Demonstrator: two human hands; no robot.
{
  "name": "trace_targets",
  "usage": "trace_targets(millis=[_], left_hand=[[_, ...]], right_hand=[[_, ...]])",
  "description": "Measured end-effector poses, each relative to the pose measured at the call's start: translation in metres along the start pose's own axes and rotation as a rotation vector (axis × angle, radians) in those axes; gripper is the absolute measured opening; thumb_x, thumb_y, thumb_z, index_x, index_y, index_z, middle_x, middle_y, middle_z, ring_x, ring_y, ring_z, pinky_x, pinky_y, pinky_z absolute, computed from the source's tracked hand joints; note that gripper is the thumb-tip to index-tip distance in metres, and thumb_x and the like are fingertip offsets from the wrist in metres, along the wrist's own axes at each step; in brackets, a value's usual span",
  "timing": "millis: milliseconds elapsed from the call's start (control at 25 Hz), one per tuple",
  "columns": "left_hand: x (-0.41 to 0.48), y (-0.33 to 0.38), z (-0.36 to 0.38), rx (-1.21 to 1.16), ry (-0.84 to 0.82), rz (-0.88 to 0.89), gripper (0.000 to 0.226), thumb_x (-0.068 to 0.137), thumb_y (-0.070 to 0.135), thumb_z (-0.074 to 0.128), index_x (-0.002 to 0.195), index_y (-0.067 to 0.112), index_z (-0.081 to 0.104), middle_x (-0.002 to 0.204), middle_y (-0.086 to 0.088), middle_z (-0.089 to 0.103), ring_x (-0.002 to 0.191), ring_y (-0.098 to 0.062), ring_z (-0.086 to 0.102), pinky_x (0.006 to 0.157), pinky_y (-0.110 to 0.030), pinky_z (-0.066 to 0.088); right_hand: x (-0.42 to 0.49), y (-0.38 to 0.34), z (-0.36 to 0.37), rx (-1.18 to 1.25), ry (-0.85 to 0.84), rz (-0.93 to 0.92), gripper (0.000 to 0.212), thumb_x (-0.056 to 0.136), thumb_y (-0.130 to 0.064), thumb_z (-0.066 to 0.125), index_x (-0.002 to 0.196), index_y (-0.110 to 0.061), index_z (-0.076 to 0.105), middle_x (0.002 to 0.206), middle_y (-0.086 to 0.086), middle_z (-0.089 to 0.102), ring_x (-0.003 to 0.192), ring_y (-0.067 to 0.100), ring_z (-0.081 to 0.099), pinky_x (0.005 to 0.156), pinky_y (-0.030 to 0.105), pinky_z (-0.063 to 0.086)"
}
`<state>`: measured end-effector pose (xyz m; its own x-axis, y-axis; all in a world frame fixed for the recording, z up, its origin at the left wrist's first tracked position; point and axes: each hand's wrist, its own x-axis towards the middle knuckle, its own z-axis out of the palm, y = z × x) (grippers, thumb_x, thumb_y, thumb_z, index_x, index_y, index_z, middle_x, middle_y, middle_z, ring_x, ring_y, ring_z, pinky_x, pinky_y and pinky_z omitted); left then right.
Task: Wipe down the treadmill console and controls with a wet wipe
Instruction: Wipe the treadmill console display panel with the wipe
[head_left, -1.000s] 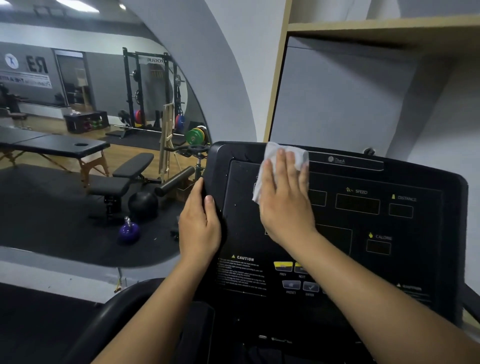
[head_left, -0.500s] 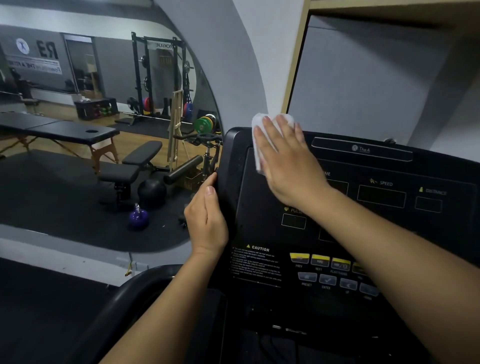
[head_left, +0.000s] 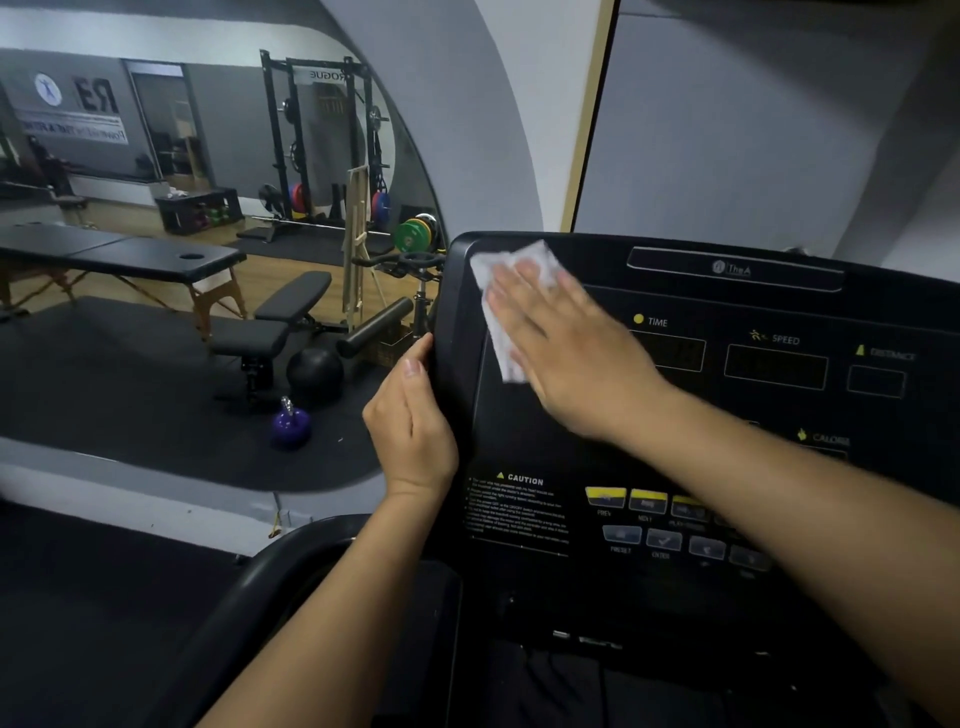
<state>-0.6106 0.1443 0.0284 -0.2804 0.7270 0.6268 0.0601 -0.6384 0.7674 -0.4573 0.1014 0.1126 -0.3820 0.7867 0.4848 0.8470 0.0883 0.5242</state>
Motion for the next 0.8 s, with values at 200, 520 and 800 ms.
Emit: trace_targets(millis=[200,520,800], left_hand=[[0.0,0.002,0.0,0.029,-0.028,-0.018,0.057,0.099,0.036,0.023,0.119,0.012,0.07,0.116,-0.003,0.072,0.113,-0.015,0.063,0.099,-0.038,0.048],[0.008,-0.003,-0.037,-0.244,-0.371,-0.441,0.024,0.098,0.021,0.057,0.115,0.015,0.073,0.108,-0.001,0.075,0.102,-0.007,0.067,0.093,-0.03,0.053],[0.013,-0.005,-0.043,-0.212,-0.45,-0.379,0.032,0.096,0.006,0.058,0.128,0.006,0.062,0.116,-0.004,0.071,0.105,-0.008,0.066,0.093,-0.024,0.052]], right_hand=[[0.02,-0.026,0.0,0.041,-0.012,0.109,0.064,0.099,-0.032,0.035,0.156,-0.01,0.016,0.164,0.01,0.01,0.151,0.035,0.004,0.121,0.053,0.005],[-0.058,-0.062,0.01,0.046,-0.122,-0.13,0.071,0.096,-0.055,0.022,0.155,-0.016,0.02,0.162,0.008,0.015,0.151,0.03,0.009,0.12,0.049,0.009],[0.029,-0.021,-0.012,-0.015,-0.161,0.172,0.08,0.093,-0.066,0.001,0.156,-0.018,-0.005,0.164,0.009,-0.011,0.15,0.033,-0.014,0.12,0.053,-0.006]])
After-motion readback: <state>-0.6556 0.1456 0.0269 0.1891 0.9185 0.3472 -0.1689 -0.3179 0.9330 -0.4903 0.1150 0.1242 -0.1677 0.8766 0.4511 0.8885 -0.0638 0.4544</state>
